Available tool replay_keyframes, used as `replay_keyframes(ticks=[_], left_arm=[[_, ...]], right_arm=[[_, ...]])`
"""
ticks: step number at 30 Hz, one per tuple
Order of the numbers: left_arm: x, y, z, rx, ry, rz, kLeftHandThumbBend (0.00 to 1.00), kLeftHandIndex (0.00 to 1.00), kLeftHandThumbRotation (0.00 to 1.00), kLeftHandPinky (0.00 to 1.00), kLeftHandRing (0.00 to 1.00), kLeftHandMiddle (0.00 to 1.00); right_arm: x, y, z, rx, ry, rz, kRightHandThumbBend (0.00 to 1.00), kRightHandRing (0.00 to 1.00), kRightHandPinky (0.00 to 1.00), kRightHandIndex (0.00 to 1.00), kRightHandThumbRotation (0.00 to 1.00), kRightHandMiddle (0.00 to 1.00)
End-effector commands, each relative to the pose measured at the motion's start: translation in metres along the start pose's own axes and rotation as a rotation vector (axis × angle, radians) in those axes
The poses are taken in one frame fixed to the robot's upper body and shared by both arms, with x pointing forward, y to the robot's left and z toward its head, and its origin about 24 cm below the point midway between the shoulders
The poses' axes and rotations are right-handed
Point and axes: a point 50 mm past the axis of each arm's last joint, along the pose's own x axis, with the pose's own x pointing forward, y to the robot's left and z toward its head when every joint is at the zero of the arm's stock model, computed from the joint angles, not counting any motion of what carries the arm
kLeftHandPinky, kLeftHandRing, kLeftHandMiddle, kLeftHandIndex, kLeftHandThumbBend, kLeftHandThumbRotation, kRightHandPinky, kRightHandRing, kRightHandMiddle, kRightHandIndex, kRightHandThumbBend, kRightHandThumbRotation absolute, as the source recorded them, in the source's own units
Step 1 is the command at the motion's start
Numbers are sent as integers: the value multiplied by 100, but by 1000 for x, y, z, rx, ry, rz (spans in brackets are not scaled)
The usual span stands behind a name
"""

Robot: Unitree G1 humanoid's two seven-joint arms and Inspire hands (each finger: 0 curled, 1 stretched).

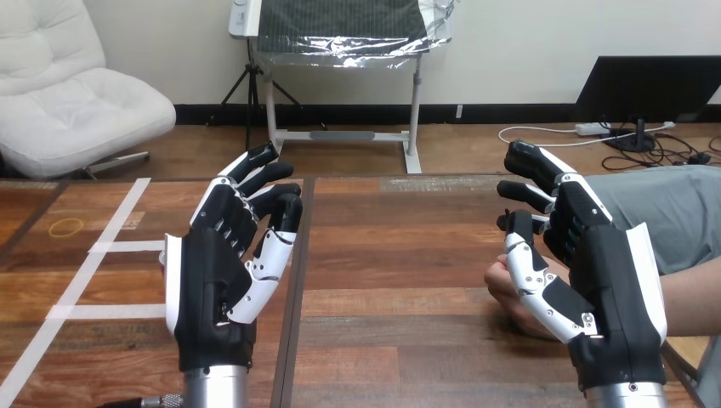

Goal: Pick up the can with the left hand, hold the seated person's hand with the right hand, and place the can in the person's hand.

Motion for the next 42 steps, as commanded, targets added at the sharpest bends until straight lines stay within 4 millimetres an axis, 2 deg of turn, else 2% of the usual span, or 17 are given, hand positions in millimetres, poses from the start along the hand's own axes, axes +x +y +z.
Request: replay_keyframes(ticks=[1,11,42], left_arm=[[12,-13,14,-39,-77,1,51,75,45,69,66,71],[12,-13,14,-45,-80,-5,51,75,47,70,67,72],[12,-13,16,-52,-88,-3,51,75,44,69,67,72]], right_arm=[[13,-1,13,19,-89,-11,7,79,66,83,0,84],[13,-1,13,16,-83,-13,8,78,64,82,0,83],[13,-3,12,27,-85,-10,9,76,62,81,0,82]])
